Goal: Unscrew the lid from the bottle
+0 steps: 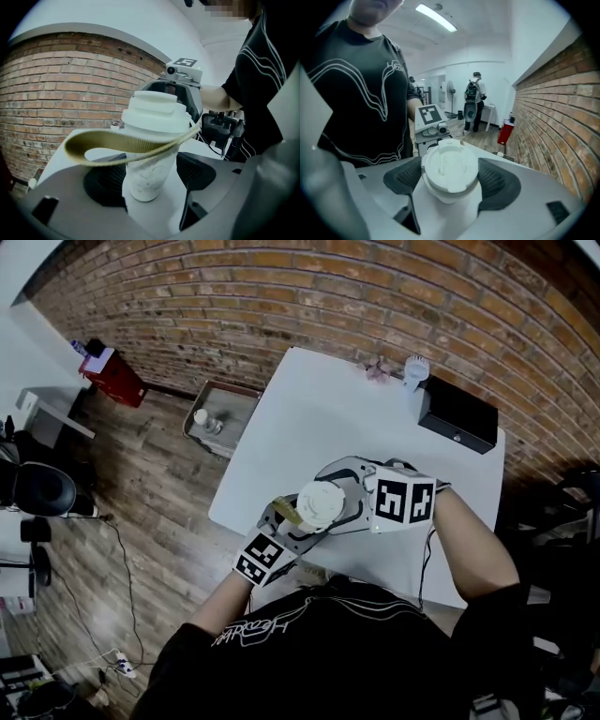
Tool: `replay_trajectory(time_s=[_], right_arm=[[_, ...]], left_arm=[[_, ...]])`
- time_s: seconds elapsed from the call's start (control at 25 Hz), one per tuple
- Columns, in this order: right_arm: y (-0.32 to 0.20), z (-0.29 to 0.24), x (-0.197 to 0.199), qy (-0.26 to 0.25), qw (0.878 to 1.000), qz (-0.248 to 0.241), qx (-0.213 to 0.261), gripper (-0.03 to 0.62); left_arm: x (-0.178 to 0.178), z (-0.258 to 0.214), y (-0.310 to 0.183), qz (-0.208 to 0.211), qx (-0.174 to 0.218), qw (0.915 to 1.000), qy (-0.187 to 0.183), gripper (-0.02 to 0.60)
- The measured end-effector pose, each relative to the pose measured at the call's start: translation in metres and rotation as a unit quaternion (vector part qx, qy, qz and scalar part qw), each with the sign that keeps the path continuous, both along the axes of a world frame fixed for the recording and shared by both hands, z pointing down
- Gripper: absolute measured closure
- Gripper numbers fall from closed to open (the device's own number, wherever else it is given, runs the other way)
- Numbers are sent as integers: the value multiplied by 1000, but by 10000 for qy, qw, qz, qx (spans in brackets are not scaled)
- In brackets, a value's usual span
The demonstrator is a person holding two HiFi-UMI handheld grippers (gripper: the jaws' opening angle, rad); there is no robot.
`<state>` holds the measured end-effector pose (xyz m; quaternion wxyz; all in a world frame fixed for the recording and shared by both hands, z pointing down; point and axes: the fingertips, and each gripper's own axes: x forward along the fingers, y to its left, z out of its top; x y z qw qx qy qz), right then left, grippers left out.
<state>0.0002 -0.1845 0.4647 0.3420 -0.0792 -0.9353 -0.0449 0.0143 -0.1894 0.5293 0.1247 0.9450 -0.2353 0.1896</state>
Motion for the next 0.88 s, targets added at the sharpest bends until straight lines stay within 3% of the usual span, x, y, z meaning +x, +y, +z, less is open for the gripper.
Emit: replay_trajectory(time_s=[0.2,0.4,0.52,0.72,0.88], right_arm=[[3,-2,-1,542,9919,-1136,184,226],[4,-1,-3,805,9870,-1377,200,224],[4,-2,-7,724,9917,-1059,-87,217],[-7,-10,-6,254,9993,99,-251,163],[-18,-35,-4,-595,9885,1376,-175,171]], left_arm=[[0,0,0,64,-29,10000,-56,227],[-3,0,0,86,-43,9999,-42,227],[-3,0,0,77,-48,10000,-20,227],[-3,1,0,129,-42,9999,-30,227],[-3,1,-1,89,6,10000,4,227]])
